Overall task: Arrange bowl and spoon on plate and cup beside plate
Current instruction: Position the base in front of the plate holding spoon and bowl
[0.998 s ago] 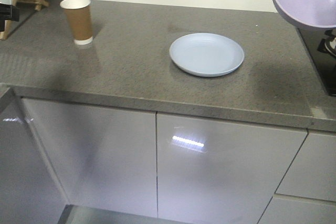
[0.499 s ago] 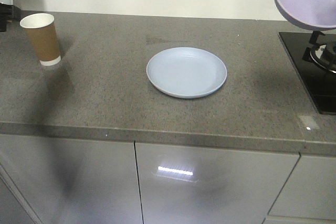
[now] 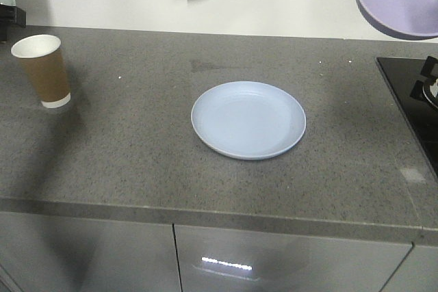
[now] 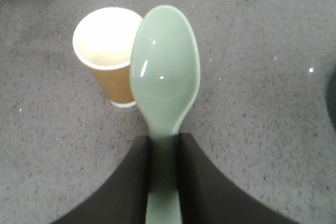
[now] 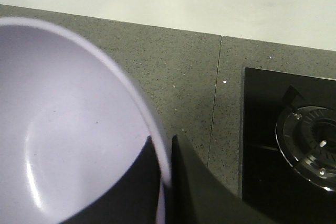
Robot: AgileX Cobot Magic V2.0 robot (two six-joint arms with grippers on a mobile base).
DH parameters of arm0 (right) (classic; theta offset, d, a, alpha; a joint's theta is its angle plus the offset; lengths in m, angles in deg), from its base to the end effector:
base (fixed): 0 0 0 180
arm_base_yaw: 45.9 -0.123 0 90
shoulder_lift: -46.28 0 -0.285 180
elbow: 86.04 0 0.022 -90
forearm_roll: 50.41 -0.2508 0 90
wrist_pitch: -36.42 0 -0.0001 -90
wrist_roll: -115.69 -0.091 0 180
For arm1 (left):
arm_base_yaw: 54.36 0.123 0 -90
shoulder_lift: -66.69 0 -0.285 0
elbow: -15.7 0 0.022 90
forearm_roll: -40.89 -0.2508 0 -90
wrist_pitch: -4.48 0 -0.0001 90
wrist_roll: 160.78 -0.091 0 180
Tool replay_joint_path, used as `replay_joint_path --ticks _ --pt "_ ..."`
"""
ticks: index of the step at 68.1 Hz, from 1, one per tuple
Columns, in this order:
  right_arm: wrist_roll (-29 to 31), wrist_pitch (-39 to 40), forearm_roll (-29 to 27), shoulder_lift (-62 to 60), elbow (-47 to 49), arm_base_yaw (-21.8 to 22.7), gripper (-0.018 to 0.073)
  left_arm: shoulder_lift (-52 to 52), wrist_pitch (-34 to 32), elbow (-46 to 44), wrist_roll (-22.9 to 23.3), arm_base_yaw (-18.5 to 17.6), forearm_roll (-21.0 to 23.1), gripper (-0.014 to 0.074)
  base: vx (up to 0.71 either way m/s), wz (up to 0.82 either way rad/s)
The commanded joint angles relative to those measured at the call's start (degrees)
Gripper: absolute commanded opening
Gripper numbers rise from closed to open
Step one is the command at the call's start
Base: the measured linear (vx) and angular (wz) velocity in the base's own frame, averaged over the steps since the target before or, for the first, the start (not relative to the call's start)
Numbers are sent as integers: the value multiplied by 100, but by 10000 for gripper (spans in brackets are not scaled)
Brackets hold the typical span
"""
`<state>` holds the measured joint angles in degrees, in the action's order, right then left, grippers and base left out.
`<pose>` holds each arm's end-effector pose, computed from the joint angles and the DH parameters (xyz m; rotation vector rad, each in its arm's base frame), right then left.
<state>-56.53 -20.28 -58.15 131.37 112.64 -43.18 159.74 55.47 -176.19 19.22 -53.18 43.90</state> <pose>0.2727 -0.0027 0.4783 -0.0806 2.1394 0.0573 0.3270 0.0030 0.4068 -0.0410 2.3053 -0.0534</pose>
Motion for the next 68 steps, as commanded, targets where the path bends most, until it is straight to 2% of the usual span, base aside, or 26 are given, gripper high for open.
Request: replay_joint_path --ticks 1,68 --pt "28 385 -34 -151 186 35 -10 -216 -340 -182 48 -24 41 3 16 -3" --pt "28 385 -34 -151 186 35 -10 -216 -340 -182 48 -24 41 3 12 -4"
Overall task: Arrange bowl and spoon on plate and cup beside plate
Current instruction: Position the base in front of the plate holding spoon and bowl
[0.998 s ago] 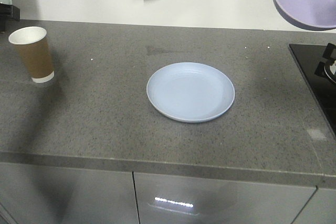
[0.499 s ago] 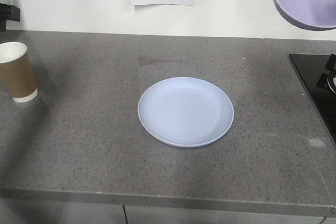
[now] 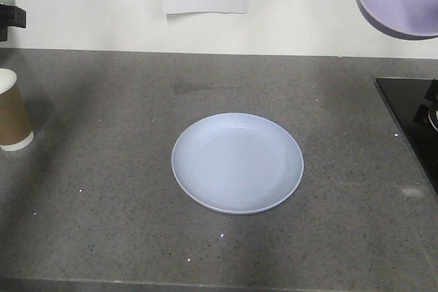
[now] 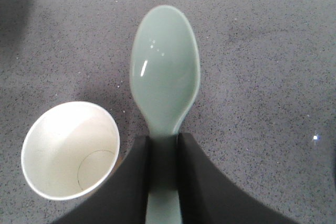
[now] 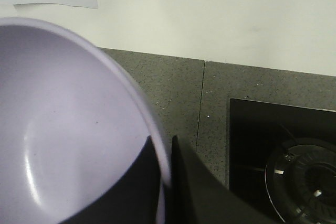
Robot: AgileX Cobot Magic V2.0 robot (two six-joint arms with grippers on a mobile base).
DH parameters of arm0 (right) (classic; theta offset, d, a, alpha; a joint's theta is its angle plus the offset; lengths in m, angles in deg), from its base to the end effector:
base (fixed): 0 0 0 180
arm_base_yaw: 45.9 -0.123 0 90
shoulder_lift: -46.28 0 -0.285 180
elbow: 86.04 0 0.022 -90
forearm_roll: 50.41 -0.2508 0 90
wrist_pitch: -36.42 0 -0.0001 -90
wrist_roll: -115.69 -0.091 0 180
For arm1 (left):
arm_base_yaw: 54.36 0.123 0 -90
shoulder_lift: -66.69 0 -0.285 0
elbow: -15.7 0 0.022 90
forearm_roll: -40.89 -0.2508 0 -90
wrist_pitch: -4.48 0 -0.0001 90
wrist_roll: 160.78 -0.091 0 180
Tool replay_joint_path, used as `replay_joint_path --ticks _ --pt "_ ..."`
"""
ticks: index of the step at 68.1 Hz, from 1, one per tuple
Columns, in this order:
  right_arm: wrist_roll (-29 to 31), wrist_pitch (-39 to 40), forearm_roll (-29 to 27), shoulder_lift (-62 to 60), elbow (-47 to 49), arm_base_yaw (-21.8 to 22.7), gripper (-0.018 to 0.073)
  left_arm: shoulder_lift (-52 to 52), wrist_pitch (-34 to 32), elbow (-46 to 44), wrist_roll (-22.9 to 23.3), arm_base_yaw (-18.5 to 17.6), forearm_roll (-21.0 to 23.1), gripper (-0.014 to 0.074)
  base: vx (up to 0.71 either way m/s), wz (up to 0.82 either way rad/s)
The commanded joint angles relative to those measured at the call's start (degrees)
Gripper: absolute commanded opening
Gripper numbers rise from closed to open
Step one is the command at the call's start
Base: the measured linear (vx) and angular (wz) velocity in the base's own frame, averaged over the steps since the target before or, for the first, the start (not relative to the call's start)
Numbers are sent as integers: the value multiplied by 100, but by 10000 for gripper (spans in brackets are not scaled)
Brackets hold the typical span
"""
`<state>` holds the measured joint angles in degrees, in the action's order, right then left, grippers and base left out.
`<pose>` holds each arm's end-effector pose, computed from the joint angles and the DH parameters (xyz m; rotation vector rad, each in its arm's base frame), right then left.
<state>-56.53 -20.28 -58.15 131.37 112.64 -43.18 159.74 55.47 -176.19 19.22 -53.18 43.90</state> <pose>0.2727 -0.0027 0.4783 -0.0806 2.1394 0.0573 0.3270 0.0030 0.4068 -0.0410 2.3053 -0.0534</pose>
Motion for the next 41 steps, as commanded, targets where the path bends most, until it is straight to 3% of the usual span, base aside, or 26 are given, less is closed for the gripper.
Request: replay_joint_path --ticks 1,41 --pt "28 385 -34 -151 186 35 -10 -216 -340 -182 48 -24 41 3 6 -2" --pt "28 385 -34 -151 186 35 -10 -216 -340 -182 48 -24 41 3 4 -1"
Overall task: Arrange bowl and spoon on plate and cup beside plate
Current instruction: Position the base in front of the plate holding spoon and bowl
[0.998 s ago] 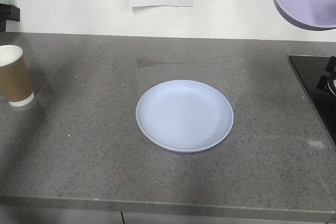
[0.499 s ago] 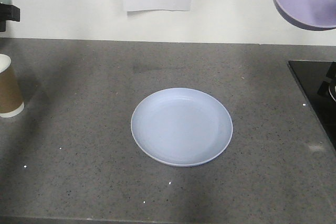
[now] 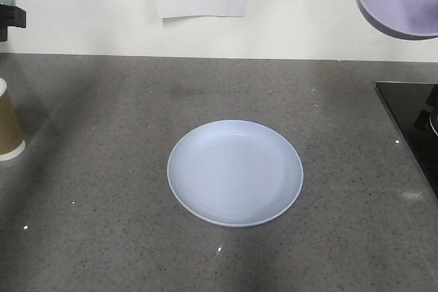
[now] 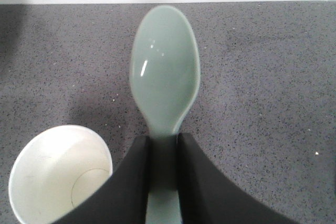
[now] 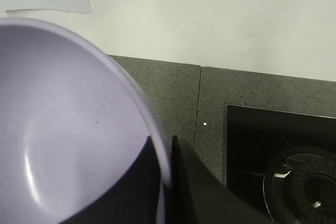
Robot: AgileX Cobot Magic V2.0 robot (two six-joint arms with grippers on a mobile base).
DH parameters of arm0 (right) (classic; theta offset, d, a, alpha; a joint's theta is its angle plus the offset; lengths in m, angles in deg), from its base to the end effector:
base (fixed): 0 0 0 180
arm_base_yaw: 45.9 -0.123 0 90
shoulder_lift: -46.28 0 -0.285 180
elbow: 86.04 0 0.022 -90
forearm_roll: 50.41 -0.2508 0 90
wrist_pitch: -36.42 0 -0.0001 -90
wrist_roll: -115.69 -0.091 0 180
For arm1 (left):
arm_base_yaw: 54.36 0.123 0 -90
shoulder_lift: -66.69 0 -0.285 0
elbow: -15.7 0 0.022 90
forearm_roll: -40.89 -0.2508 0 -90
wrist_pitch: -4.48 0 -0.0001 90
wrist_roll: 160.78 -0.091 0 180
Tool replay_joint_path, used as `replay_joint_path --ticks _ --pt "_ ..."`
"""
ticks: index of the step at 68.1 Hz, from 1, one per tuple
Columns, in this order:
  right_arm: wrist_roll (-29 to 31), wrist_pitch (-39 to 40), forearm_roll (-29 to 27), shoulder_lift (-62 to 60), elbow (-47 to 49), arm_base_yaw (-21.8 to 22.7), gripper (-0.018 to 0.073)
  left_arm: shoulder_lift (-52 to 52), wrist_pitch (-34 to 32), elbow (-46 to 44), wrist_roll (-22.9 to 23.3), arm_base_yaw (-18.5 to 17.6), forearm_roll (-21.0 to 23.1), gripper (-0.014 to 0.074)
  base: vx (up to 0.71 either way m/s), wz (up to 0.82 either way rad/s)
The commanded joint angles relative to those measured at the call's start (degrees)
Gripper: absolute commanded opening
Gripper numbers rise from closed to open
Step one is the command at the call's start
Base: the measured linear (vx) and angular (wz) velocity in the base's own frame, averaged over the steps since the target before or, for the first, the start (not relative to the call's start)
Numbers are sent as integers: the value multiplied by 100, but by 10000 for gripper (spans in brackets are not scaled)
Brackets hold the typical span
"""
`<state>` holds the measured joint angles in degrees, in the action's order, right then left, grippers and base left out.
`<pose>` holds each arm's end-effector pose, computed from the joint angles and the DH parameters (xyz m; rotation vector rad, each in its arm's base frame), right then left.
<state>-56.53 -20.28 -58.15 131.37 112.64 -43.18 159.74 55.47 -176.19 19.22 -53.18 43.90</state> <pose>0.2727 -0.0027 0.4783 -0.0806 2.1394 0.0573 0.3270 0.0030 0.4068 -0.0410 2.3053 -0.0534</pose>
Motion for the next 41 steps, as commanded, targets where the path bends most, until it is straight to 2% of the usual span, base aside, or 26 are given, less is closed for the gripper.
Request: replay_joint_path --ticks 1,41 --pt "28 385 -34 -151 186 35 -10 -216 -340 -182 48 -24 41 3 4 -2" --pt "28 385 -34 -151 186 35 -10 -216 -340 -182 48 -24 41 3 4 -2"
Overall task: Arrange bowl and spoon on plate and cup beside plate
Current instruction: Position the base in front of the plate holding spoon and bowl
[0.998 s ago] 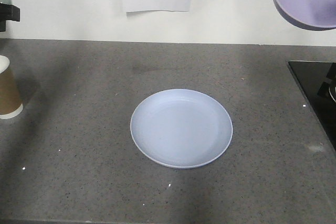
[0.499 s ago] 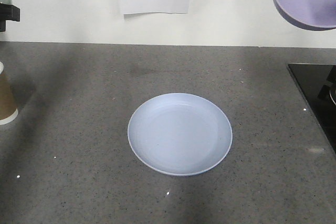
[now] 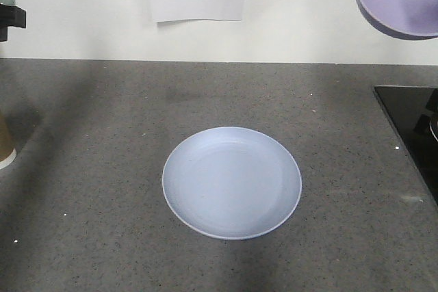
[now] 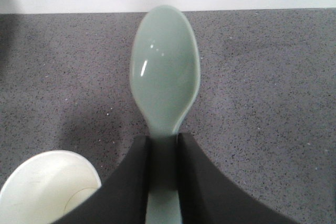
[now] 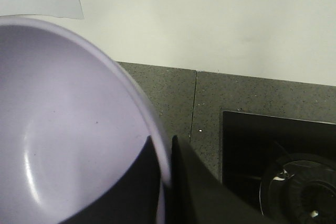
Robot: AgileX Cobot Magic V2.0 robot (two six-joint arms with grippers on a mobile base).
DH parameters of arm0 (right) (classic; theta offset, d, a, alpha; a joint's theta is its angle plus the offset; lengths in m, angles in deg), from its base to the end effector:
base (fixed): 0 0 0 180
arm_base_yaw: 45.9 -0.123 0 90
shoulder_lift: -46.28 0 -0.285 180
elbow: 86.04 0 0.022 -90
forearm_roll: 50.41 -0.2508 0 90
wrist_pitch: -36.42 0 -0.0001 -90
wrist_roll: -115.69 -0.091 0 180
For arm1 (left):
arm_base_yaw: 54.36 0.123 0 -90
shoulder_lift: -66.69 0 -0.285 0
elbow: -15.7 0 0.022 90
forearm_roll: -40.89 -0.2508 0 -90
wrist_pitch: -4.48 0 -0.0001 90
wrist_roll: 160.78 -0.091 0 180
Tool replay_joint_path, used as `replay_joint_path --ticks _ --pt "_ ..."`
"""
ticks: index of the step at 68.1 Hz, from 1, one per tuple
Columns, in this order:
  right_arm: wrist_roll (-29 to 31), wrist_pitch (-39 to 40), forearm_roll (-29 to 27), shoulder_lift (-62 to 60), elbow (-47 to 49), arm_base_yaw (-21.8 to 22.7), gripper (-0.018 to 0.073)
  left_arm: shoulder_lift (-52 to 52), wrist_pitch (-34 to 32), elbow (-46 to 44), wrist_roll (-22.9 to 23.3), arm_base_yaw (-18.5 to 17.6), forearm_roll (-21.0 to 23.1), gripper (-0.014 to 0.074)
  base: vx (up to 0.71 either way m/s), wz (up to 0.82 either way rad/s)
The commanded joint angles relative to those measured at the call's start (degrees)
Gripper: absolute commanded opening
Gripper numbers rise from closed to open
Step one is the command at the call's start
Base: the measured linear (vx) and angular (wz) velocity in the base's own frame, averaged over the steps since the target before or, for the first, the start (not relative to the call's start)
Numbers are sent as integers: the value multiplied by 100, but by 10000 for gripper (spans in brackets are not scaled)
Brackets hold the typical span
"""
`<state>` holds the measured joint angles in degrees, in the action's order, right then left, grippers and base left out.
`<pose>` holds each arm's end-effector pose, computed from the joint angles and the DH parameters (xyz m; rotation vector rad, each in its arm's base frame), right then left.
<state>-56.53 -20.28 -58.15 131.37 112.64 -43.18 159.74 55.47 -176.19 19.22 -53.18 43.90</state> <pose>0.2727 -0.0027 0.4783 -0.0806 2.1394 0.0573 0.3270 0.0030 0.4068 -0.0410 2.3053 -0.0534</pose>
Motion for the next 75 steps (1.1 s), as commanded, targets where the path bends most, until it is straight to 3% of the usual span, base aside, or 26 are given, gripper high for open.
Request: replay_joint_path --ticks 1,75 --pt "28 385 -34 -151 186 35 -10 -216 -340 -182 48 -24 41 3 3 -3" --pt "28 385 -34 -151 186 35 -10 -216 -340 -182 48 -24 41 3 0 0"
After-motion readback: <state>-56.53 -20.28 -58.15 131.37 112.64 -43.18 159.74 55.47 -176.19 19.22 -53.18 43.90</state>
